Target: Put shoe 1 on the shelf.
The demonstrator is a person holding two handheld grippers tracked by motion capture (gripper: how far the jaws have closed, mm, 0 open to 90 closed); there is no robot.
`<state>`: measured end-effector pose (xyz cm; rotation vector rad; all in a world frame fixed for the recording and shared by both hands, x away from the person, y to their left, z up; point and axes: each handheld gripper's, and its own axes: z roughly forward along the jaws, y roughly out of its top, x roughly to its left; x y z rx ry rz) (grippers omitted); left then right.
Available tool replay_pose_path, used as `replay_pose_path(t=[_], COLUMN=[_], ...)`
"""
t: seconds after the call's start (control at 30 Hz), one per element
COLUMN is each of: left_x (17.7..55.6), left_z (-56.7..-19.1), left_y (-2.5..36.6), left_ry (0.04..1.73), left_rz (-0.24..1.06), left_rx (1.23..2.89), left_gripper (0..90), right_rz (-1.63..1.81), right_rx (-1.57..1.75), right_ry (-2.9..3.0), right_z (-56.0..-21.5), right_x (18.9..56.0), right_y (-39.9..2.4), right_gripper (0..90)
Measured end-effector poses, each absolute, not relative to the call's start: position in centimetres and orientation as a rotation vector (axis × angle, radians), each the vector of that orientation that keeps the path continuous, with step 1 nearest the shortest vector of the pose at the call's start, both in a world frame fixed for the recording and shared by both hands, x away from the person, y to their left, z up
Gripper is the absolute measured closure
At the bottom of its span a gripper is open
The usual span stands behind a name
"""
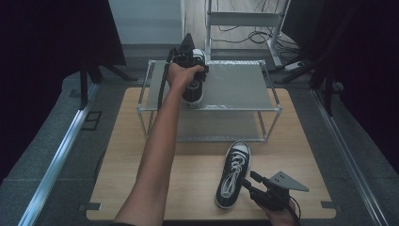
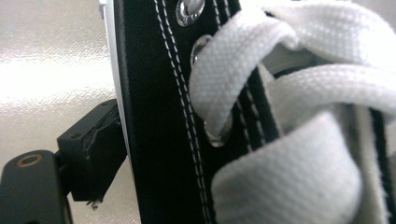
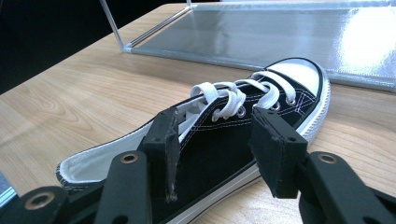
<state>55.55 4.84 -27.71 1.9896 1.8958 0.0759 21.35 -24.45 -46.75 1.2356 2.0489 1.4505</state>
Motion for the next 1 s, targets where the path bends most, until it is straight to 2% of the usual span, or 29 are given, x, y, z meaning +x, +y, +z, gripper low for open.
replay_pose_path(t=[0.5,1.0], left_x=[57.6,58.2], left_z=[-29.2,-29.8], left_y=[4.4,4.4], left_ry=[1.992,2.030], left_rz=[0.075,0.029], left_rx=[1.972,1.974], left_gripper=[13.0,11.0], right_rz=[1.458,1.454], right_rx=[1.222,1.220], right_ry=[2.058,2.066], right_z=[-46.7,-46.8], right_x=[21.2,21.2], right_y=[-24.2,-24.0], right_gripper=[52.2,52.0])
